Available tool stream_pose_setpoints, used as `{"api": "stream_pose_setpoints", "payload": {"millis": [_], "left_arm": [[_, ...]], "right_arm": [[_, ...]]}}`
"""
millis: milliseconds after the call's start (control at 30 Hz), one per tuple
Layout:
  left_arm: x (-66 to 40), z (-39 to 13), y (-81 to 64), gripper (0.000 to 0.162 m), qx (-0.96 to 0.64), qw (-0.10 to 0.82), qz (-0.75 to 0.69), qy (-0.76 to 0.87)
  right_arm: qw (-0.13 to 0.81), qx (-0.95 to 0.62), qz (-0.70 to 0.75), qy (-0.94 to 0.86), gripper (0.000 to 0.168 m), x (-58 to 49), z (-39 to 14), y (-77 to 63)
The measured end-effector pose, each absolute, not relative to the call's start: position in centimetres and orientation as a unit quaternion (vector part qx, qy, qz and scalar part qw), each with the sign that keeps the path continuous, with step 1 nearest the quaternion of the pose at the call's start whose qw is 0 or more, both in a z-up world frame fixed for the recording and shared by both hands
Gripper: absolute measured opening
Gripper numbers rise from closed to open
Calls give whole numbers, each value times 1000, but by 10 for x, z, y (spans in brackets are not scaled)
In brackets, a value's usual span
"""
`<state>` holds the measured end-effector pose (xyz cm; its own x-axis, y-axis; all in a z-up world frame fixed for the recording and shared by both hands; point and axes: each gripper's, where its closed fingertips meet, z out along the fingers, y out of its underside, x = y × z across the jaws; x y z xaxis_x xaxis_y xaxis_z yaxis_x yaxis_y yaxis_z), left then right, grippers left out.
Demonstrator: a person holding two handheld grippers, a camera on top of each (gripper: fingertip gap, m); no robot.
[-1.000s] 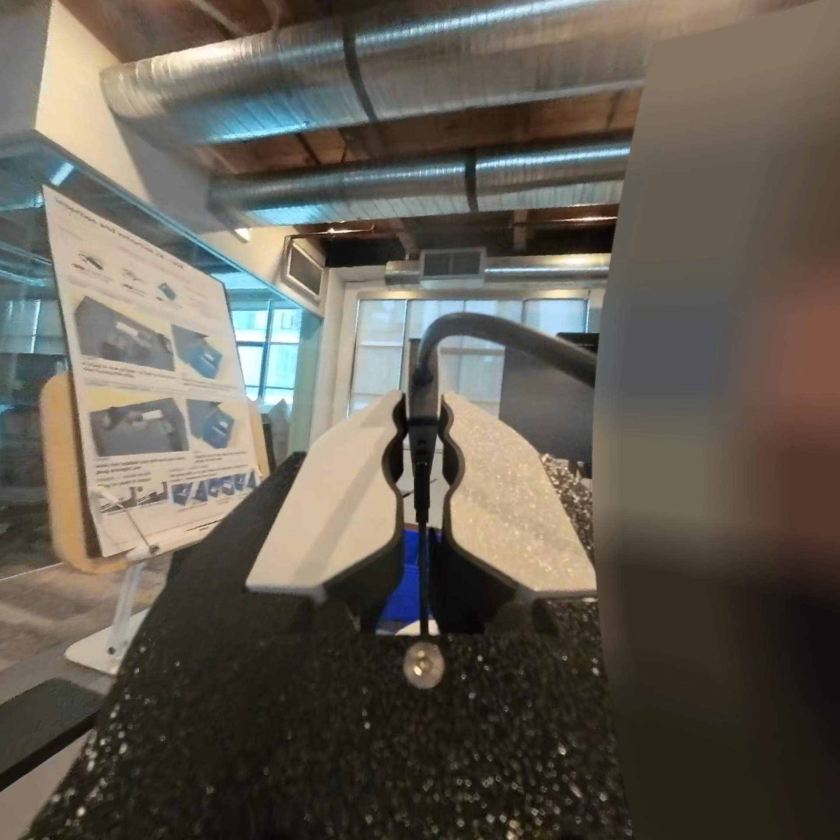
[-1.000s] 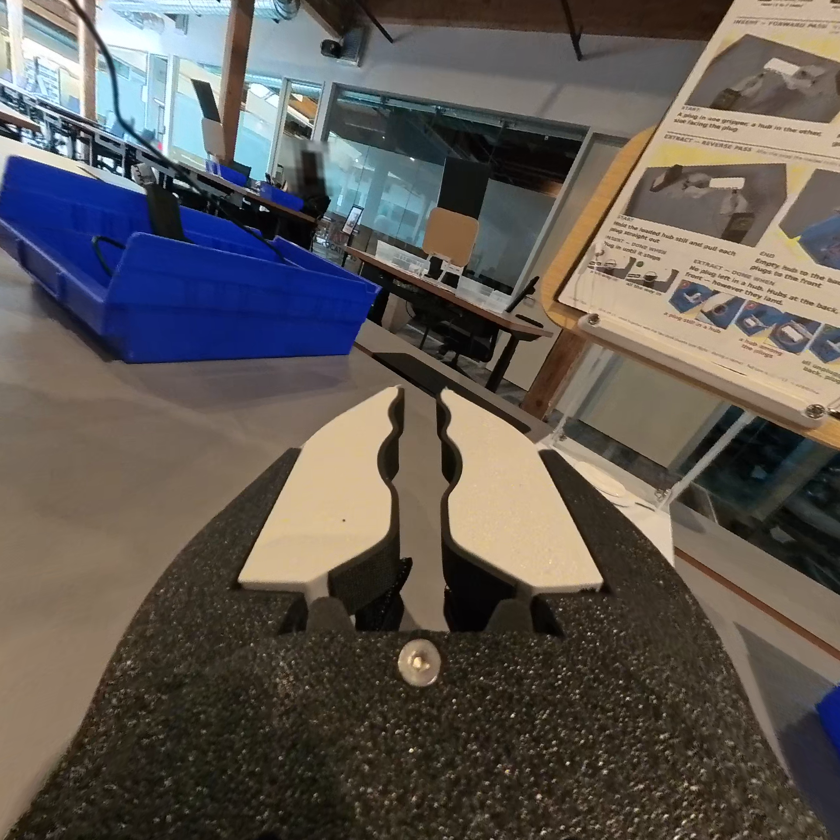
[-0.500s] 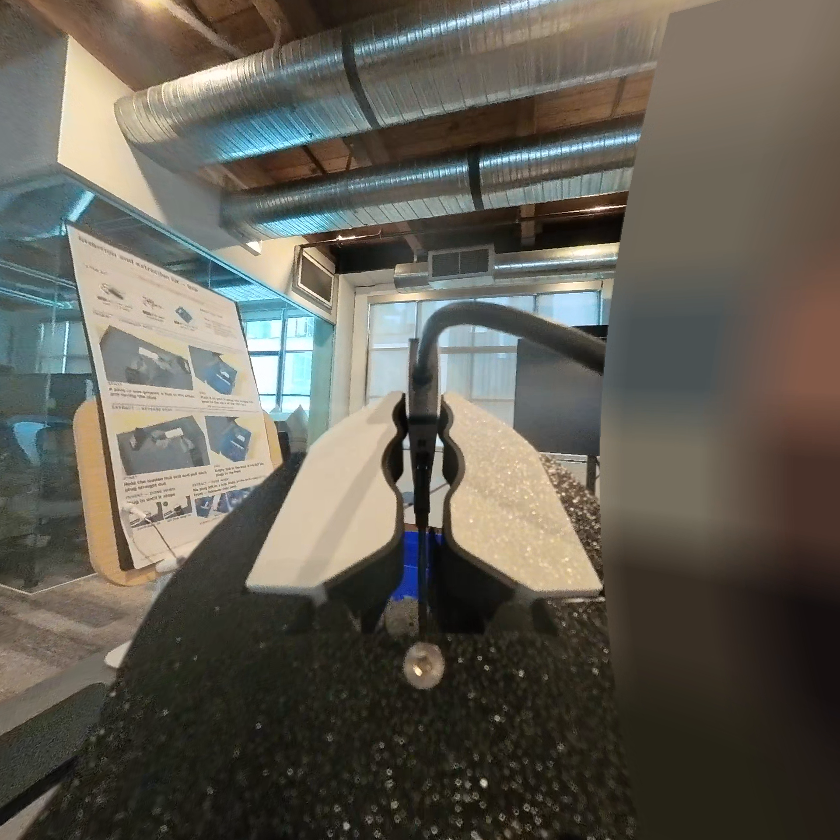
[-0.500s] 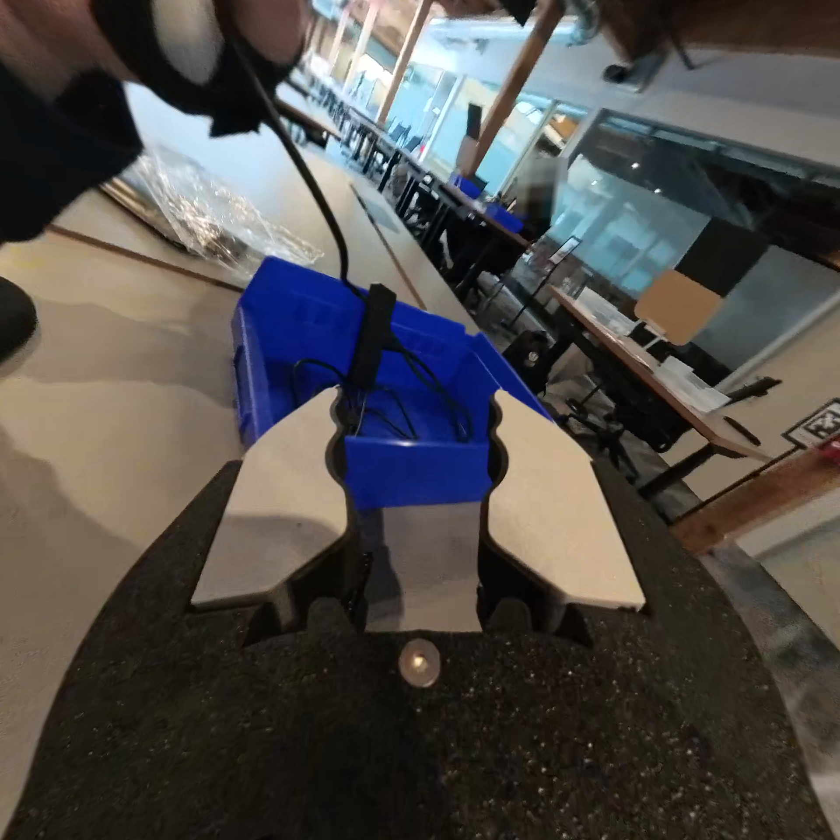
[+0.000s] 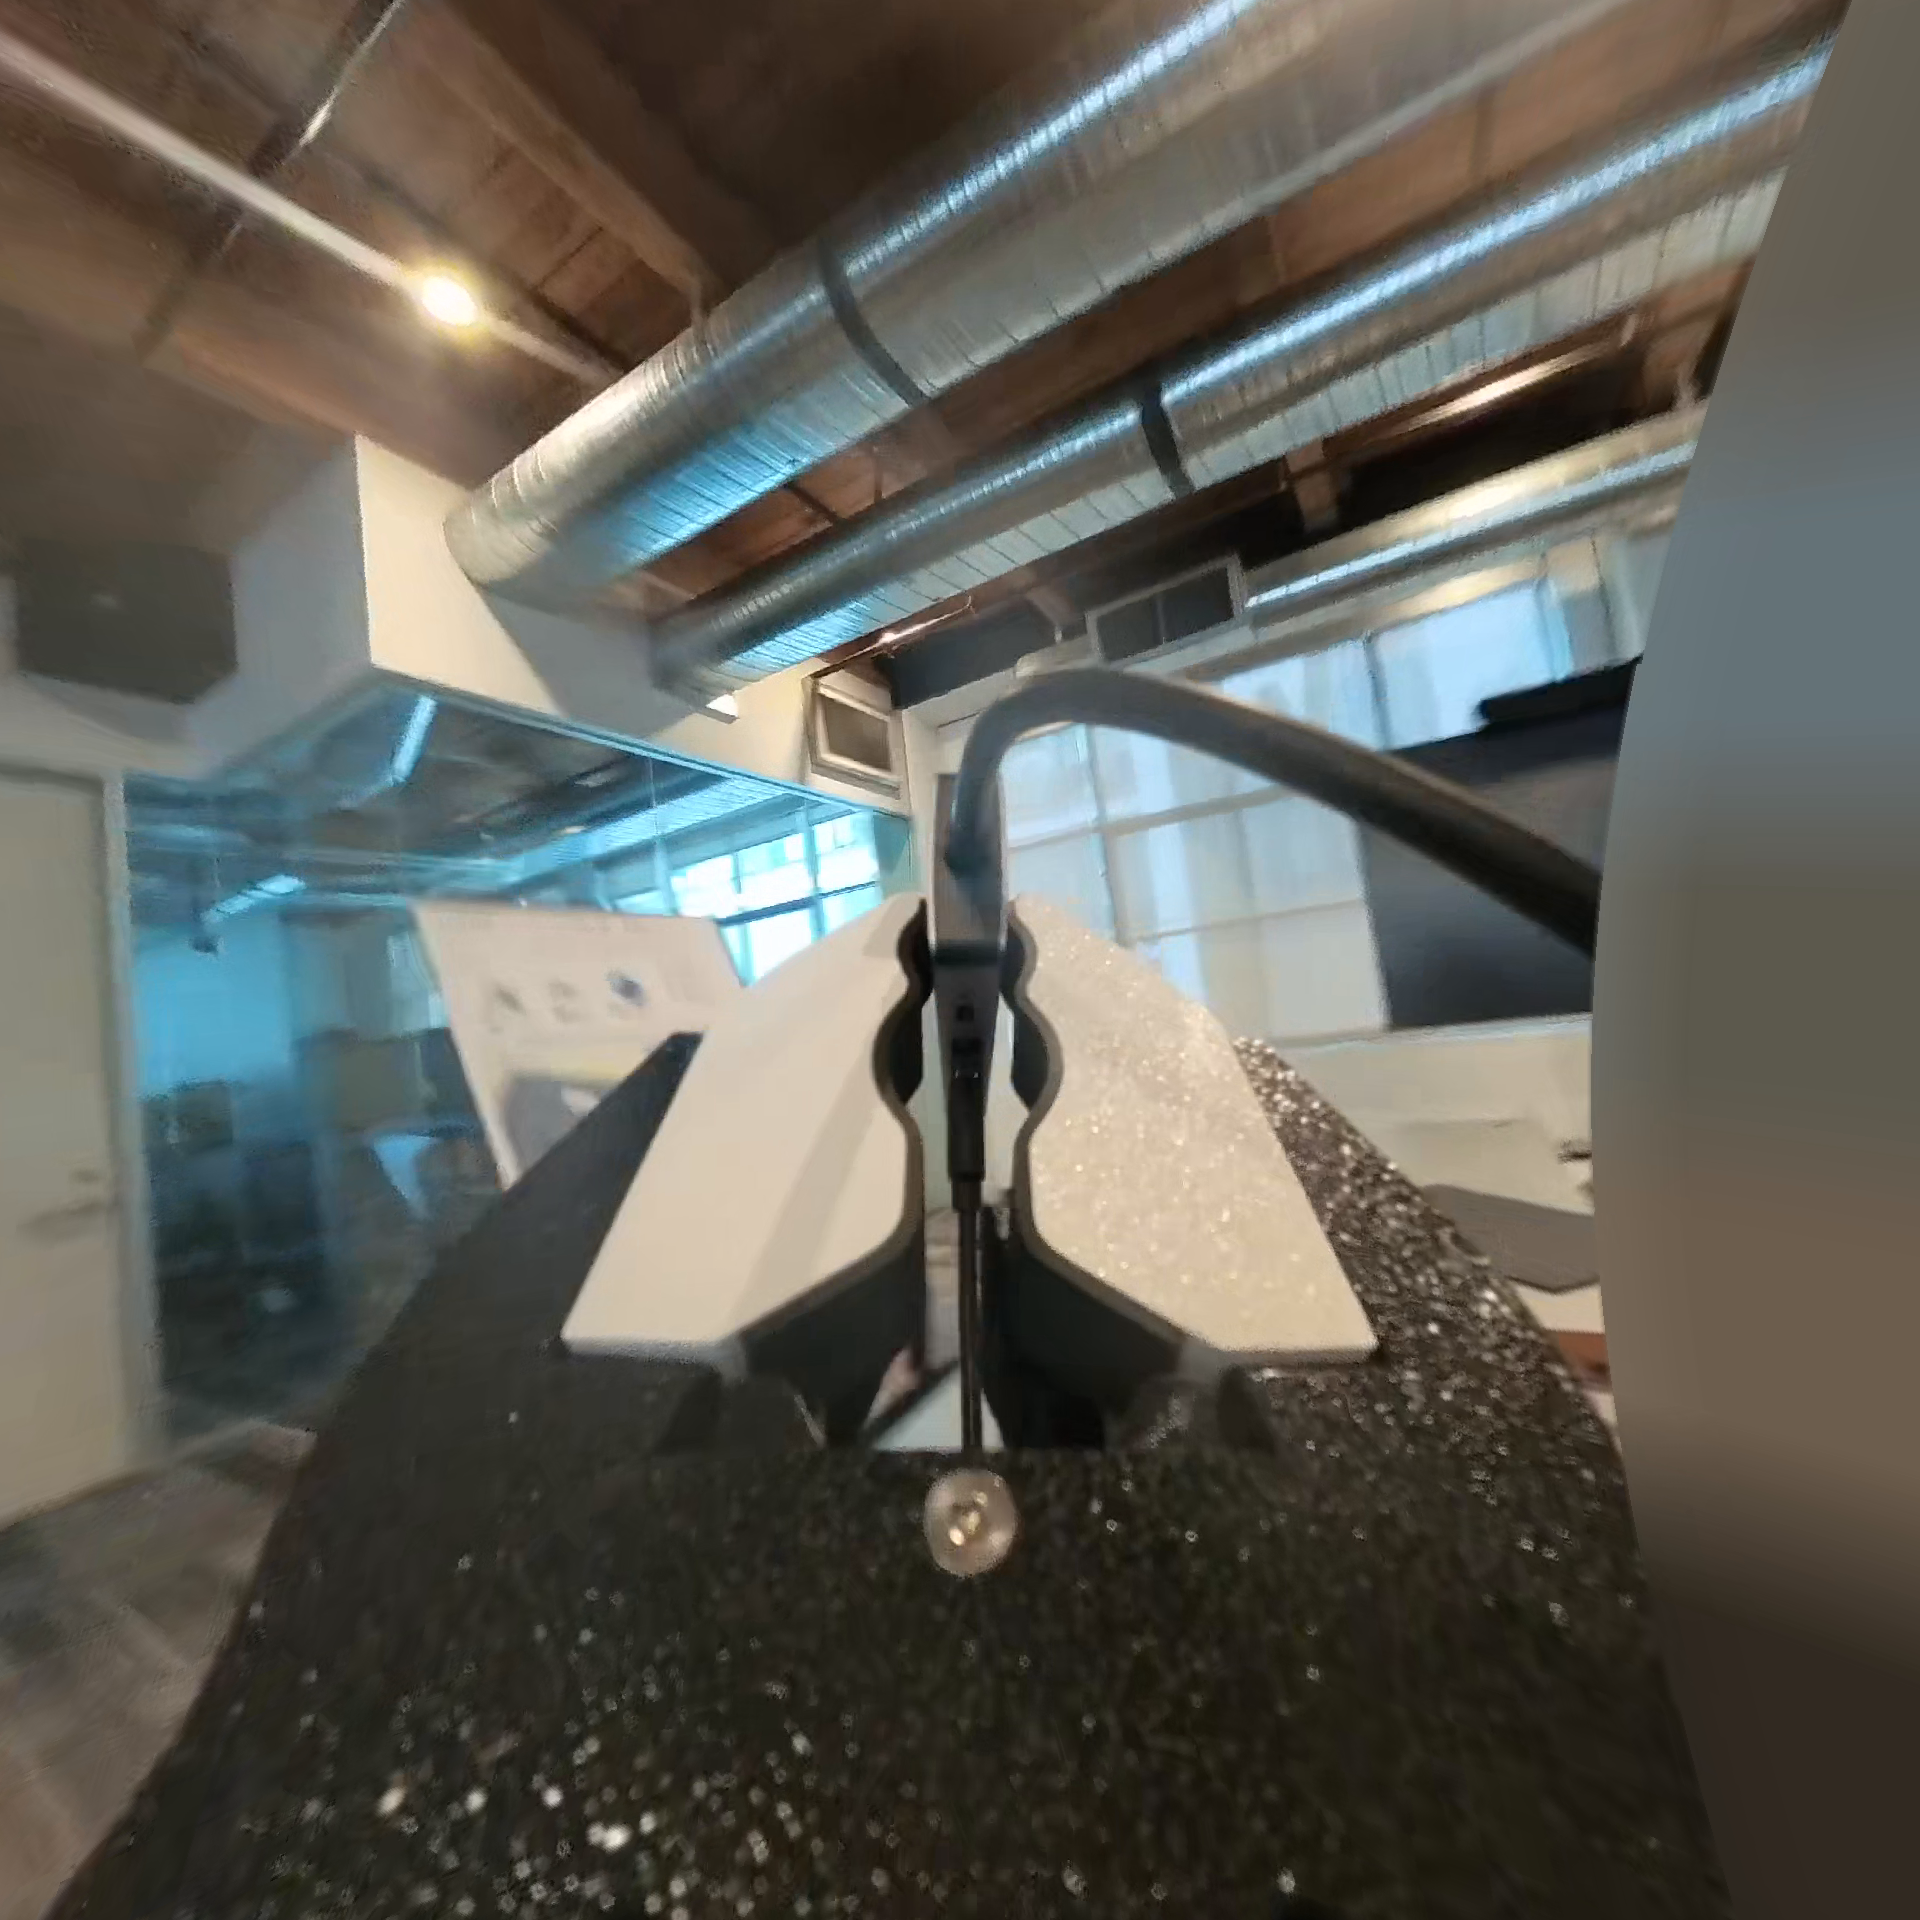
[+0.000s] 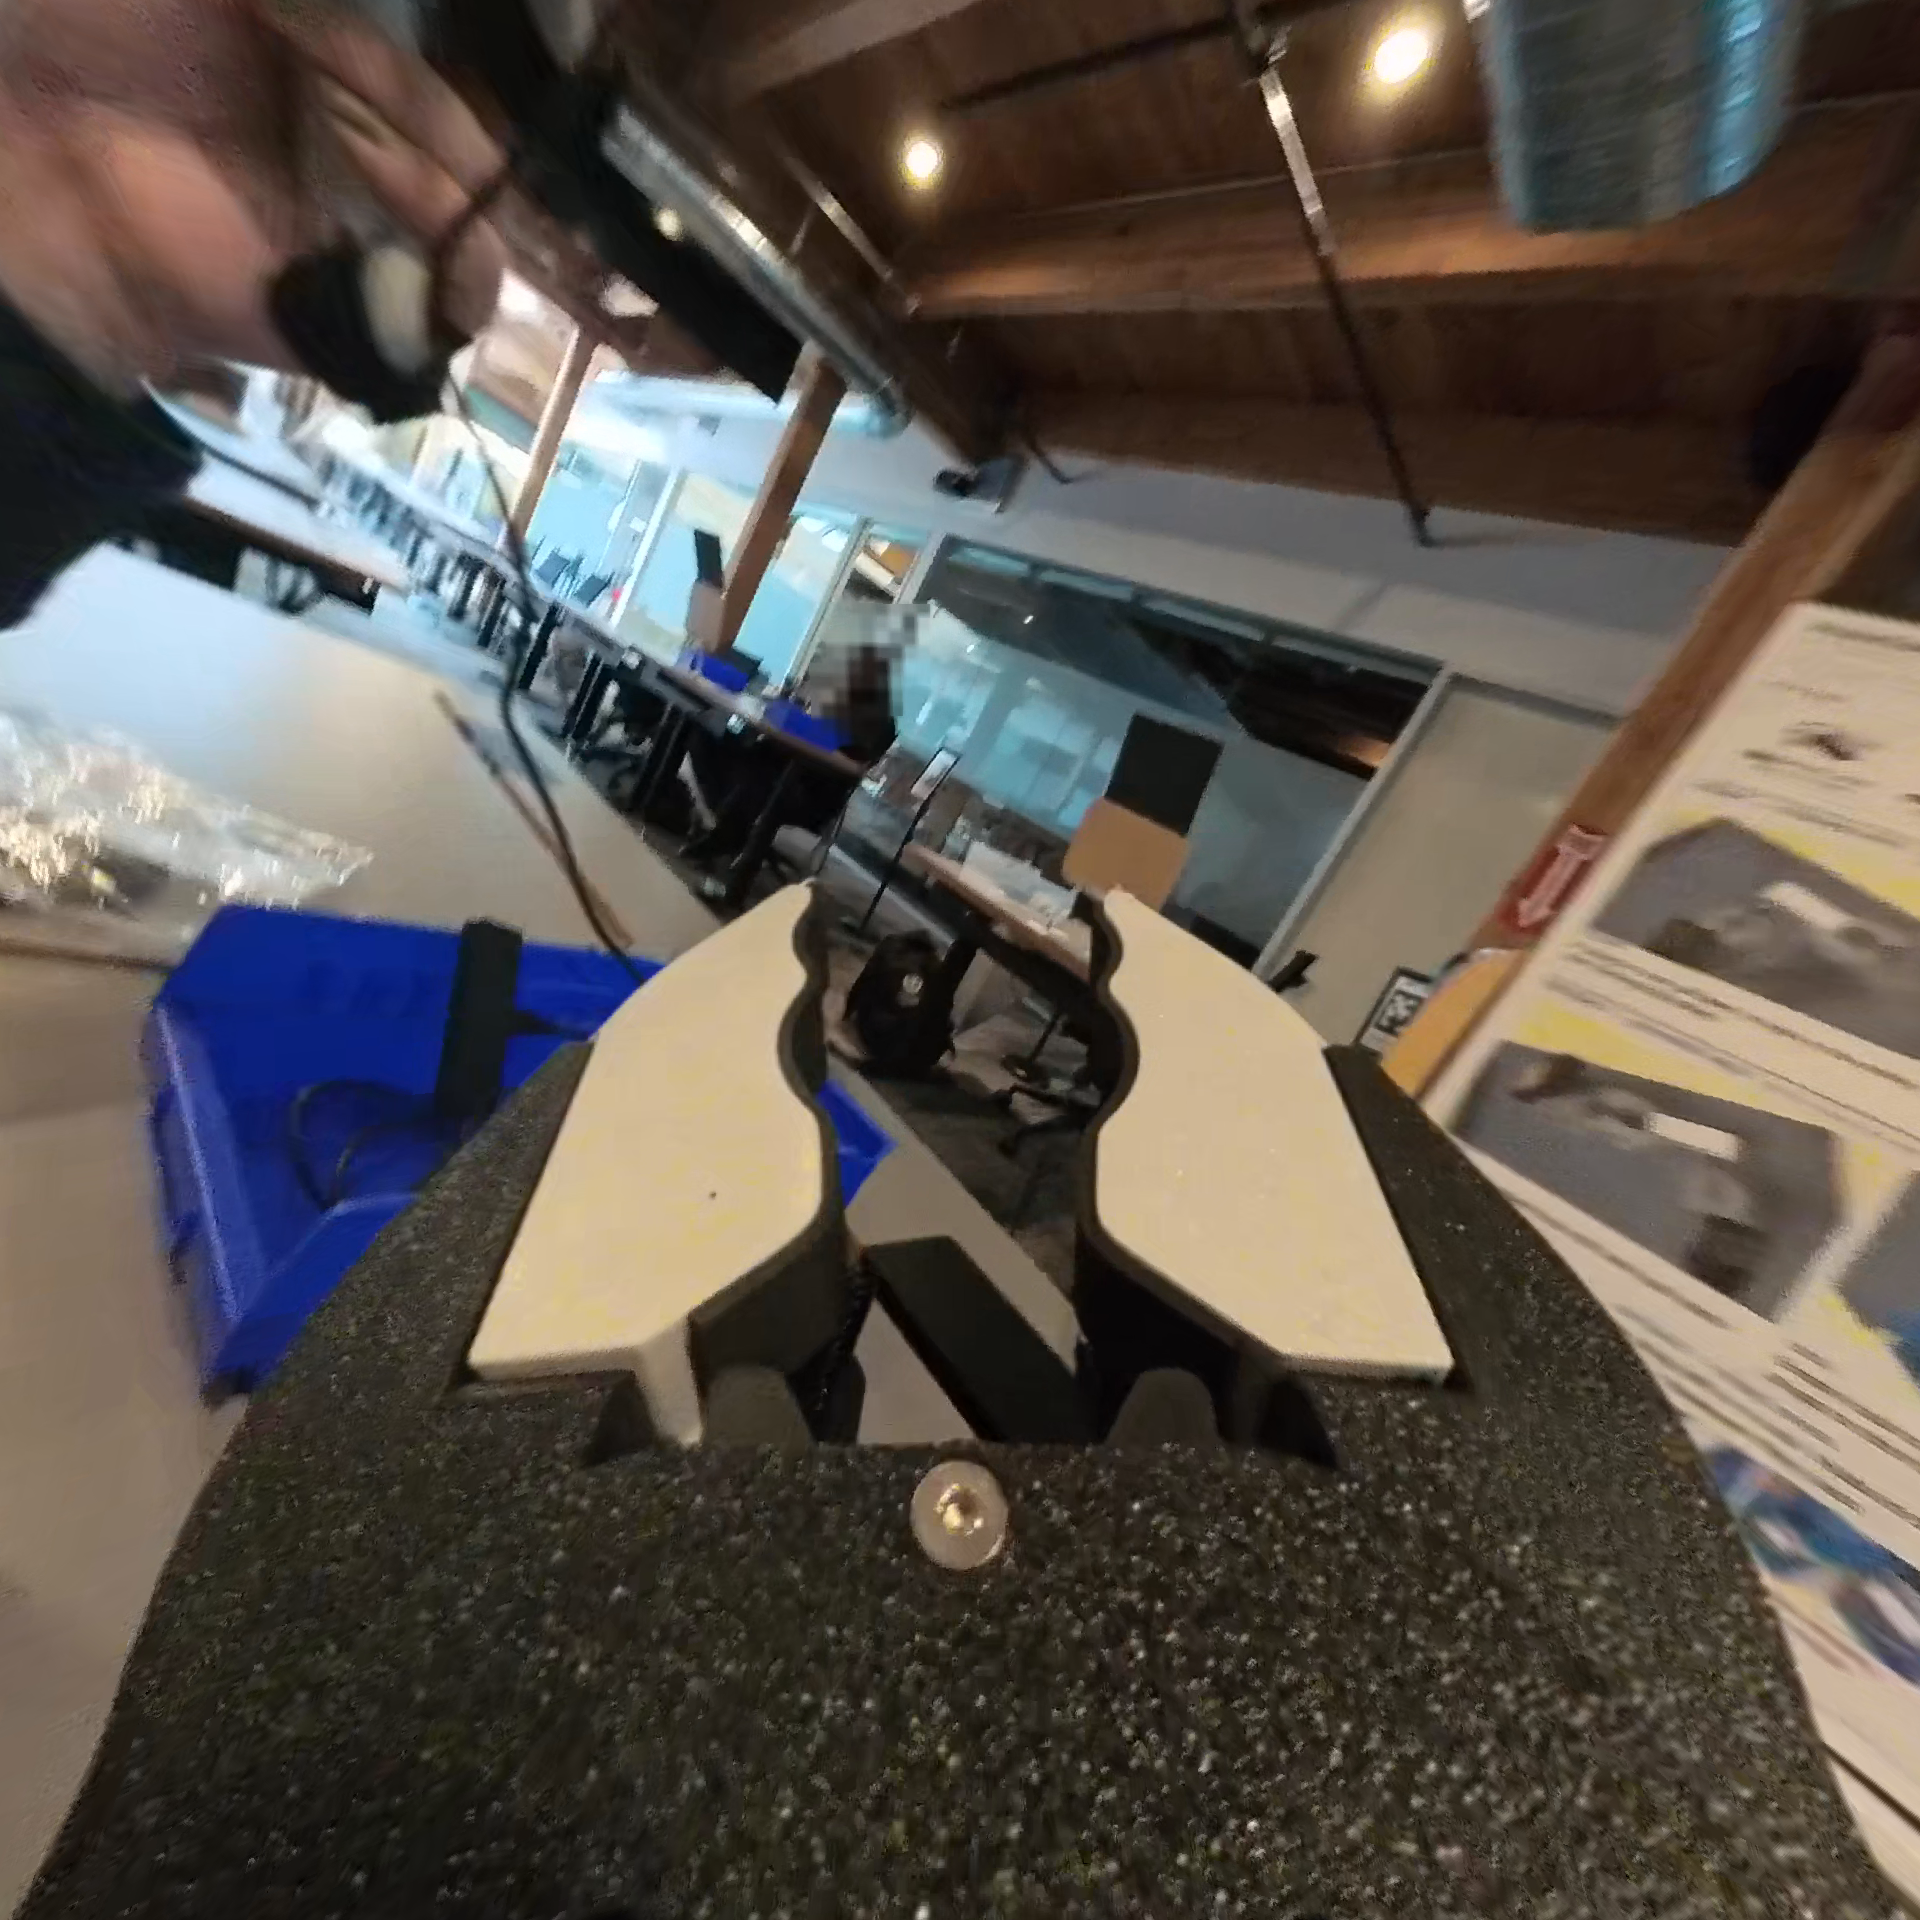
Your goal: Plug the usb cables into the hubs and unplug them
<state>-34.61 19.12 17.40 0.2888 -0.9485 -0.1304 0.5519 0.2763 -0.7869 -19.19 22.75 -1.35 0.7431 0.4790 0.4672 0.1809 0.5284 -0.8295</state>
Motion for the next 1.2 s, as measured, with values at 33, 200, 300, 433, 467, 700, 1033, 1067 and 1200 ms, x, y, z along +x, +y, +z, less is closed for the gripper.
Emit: {"api": "stream_pose_setpoints", "payload": {"millis": [33,200,300,433,467,700,1033,1067,1200], "left_arm": [[-340,197,201,12,-322,745,-491,317],[-302,304,246,12,-338,778,-409,336],[-279,362,248,12,-323,796,-389,333],[-243,418,228,11,-304,813,-361,340],[-232,428,222,11,-299,817,-353,344],[-151,462,178,12,-277,804,-364,379],[-92,313,198,11,-360,702,-453,415],[-93,286,203,11,-376,685,-466,415],[-104,173,214,12,-432,611,-502,433]], "right_arm": [[813,-472,97,-328,46,-175,-4,218],[846,-458,74,-263,43,-104,33,181],[864,-442,51,-235,42,-72,50,163],[879,-423,66,-210,42,-49,61,149],[879,-424,72,-207,42,-47,61,149],[886,-427,59,-170,43,-14,64,140],[911,-398,62,-88,43,65,71,90],[911,-398,65,-88,43,67,71,88],[897,-418,82,-123,43,56,64,99]]}}
